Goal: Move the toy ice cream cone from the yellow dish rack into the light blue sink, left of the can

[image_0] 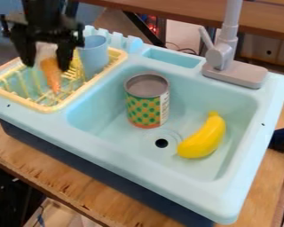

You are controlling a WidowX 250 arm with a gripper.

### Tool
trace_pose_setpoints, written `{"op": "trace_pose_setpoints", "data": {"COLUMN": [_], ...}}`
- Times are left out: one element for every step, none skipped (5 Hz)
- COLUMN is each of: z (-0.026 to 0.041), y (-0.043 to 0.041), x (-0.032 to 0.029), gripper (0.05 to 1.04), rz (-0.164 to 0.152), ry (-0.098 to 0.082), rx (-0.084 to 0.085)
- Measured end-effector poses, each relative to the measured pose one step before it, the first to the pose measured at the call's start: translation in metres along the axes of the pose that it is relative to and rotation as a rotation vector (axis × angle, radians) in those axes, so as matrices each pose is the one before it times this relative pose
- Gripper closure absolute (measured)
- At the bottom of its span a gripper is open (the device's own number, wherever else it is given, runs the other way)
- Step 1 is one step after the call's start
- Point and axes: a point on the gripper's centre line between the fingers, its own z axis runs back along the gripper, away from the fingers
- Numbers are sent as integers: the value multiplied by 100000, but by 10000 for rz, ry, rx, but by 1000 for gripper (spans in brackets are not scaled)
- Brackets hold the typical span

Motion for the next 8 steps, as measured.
{"op": "trace_pose_setpoints", "data": {"z": [2673,2796,1040,-1655,-1924,-1101,-242,-1266], "y": [-616,-1768,-1921,-1957,-1565,-931,-327,845], "x": [-748,-570,-1078,-1911,-1777,-1726,-1515,-1107], "gripper": [313,313,313,313,313,313,313,313], "rz": [815,702,737,293,239,104,333,421], "ry": [-557,-521,-245,624,326,310,136,299], "rx": [232,-49,-530,-349,121,291,357,346]}}
